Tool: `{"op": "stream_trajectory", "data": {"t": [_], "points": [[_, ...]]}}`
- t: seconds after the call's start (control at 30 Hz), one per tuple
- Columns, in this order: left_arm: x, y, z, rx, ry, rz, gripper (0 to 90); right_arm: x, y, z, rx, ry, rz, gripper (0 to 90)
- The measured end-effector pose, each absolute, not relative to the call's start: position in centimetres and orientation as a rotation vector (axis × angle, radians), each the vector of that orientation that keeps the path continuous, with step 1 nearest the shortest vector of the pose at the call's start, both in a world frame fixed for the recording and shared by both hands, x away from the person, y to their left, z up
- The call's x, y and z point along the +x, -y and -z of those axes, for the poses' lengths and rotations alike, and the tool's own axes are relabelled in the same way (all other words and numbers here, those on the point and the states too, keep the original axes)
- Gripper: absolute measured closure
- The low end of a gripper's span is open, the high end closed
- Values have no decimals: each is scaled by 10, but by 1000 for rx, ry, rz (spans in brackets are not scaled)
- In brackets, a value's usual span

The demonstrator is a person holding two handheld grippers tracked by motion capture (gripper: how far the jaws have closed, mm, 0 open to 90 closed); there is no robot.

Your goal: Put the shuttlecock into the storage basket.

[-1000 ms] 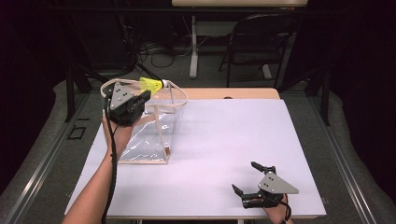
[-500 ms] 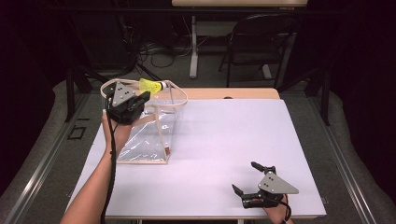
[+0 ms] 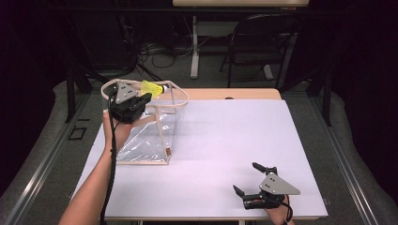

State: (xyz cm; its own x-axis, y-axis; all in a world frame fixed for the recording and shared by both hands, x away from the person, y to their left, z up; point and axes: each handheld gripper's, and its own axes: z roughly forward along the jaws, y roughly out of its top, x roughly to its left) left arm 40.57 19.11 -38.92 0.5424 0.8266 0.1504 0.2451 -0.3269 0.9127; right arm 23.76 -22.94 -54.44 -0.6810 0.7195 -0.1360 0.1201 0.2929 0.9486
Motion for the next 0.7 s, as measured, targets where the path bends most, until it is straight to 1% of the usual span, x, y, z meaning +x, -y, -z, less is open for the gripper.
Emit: {"op": "stream_trajectory", "data": {"t": [0.7], "points": [[421, -190, 395, 1934, -918, -782, 897, 238, 229, 544, 748, -2009, -1402, 20]]}}
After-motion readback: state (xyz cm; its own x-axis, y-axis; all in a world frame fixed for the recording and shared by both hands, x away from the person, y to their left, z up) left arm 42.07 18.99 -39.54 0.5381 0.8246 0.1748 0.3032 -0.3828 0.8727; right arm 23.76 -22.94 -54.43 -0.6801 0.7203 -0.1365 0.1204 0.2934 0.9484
